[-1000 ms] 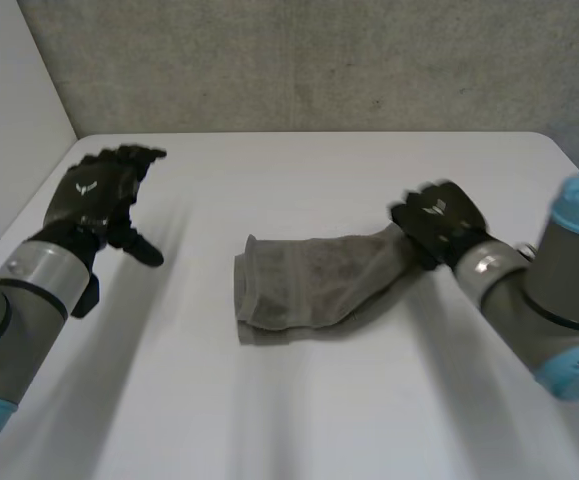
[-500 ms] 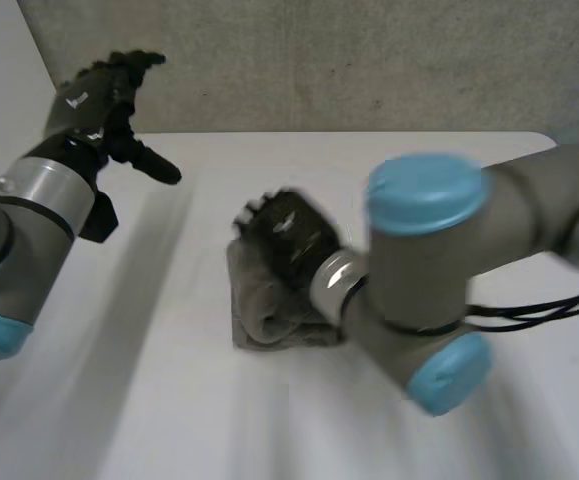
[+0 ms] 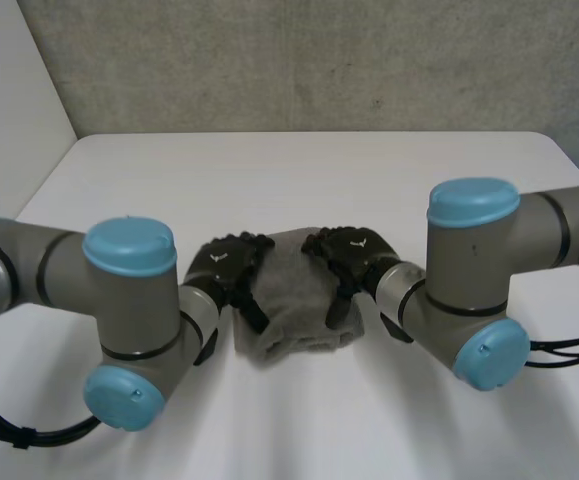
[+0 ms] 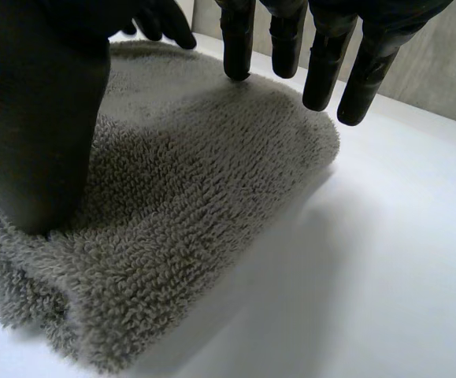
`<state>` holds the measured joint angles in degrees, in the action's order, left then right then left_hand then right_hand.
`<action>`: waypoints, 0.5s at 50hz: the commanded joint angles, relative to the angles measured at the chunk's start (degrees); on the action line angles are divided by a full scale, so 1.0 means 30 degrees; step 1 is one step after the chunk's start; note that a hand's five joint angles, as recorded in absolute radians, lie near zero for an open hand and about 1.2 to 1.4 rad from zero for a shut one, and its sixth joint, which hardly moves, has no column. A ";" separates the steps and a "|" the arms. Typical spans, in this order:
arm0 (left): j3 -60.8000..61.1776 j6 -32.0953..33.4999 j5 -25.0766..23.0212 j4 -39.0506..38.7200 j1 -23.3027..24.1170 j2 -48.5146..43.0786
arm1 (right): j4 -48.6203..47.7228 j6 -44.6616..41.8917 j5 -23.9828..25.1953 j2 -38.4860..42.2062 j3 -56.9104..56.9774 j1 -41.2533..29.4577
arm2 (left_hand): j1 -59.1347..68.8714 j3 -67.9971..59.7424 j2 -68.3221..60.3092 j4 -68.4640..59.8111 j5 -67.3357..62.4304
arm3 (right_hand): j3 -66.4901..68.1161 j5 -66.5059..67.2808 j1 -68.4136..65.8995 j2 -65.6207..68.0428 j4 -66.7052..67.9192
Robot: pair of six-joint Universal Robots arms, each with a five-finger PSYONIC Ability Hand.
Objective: Fold the laundry
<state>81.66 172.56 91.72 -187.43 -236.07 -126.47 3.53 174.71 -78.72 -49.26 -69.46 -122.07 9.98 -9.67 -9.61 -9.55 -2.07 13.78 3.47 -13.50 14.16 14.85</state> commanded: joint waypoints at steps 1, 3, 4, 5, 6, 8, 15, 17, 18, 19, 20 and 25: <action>-0.0499 0.0780 0.0540 0.1274 -0.0175 0.4148 | 0.0260 -0.0230 -0.0157 -0.3679 0.0008 0.0290 | 0.0301 -0.0404 -0.0426 -0.0445 0.0394 | -0.1261 -0.1155 0.1168 -0.1388 -0.1618; -0.0941 0.0781 0.0570 0.1511 -0.0234 0.5214 | 0.0289 -0.0114 -0.0592 -0.5924 0.0183 0.0902 | 0.0301 -0.0405 -0.0426 -0.0446 0.0394 | -0.1261 -0.1155 0.1168 -0.1388 -0.1618; -0.1434 0.0723 0.0570 0.1859 -0.0292 0.6287 | 0.0290 -0.0113 -0.0596 -0.5935 0.0184 0.0905 | 0.0301 -0.0405 -0.0426 -0.0446 0.0394 | -0.1261 -0.1155 0.1168 -0.1388 -0.1618; -0.1990 0.0693 0.0599 0.2500 -0.0351 0.7284 | 0.0319 -0.0026 -0.1234 -0.6892 0.0271 0.1283 | 0.0357 -0.0460 -0.0482 -0.0502 0.0338 | -0.1261 -0.1155 0.1168 -0.1388 -0.1618; -0.1995 0.0693 0.0599 0.2507 -0.0351 0.7294 | 0.0406 -0.0025 -0.2111 -0.7800 0.0359 0.1663 | 0.0357 -0.0461 -0.0482 -0.0502 0.0338 | -0.1261 -0.1155 0.1168 -0.1388 -0.1618; -0.3423 0.0693 0.1298 0.4372 -0.0788 0.8928 | 0.0465 -0.0054 -0.3106 -0.8506 0.0418 0.1928 | 0.0524 -0.0627 -0.0649 -0.0669 0.0171 | -0.1261 -0.1155 0.1168 -0.1388 -0.1618; -0.5537 0.0723 0.2883 0.8473 -0.2049 0.9696 | 0.2340 -0.0347 -0.4903 -0.9538 0.1121 0.2722 | 0.0302 -0.0406 -0.0427 -0.0447 0.0393 | -0.1261 -0.1155 0.1168 -0.1388 -0.1618; -0.5745 0.0722 0.2855 0.9274 -0.2080 0.9667 | 0.3043 -0.0377 -0.4932 -0.9538 0.1531 0.2810 | 0.0189 -0.0293 -0.0314 -0.0334 0.0506 | -0.1261 -0.1155 0.1168 -0.1388 -0.1618; -0.5919 0.0722 0.2797 0.9854 -0.2109 0.9609 | 0.3537 -0.0377 -0.4990 -0.9480 0.1851 0.2810 | 0.0189 -0.0293 -0.0314 -0.0334 0.0506 | -0.1261 -0.1155 0.1168 -0.1388 -0.1618; -0.5921 0.0722 0.2796 0.9860 -0.2109 0.9609 | 0.3861 -0.0348 -0.5020 -0.9422 0.2028 0.2839 | 0.0189 -0.0293 -0.0314 -0.0334 0.0506 | -0.1261 -0.1155 0.1168 -0.1388 -0.1618; -0.6037 0.0722 0.2825 1.0150 -0.2109 0.9551 | 0.3864 -0.0348 -0.5020 -0.9421 0.2030 0.2839 | 0.0189 -0.0293 -0.0314 -0.0334 0.0506 | -0.1261 -0.1155 0.1168 -0.1388 -0.1618; -0.6126 0.0752 0.2826 1.0270 -0.2109 0.9521 | 0.4040 -0.0377 -0.4903 -0.9392 0.2146 0.2868 | 0.0021 -0.0125 -0.0146 -0.0166 0.0674 | -0.1261 -0.1155 0.1168 -0.1388 -0.1618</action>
<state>63.41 174.73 100.39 -157.44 -242.52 -97.32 14.56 173.64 -94.13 -77.97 -63.70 -113.39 9.98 -9.68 -9.61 -9.54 -2.07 13.78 3.47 -13.50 14.16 14.85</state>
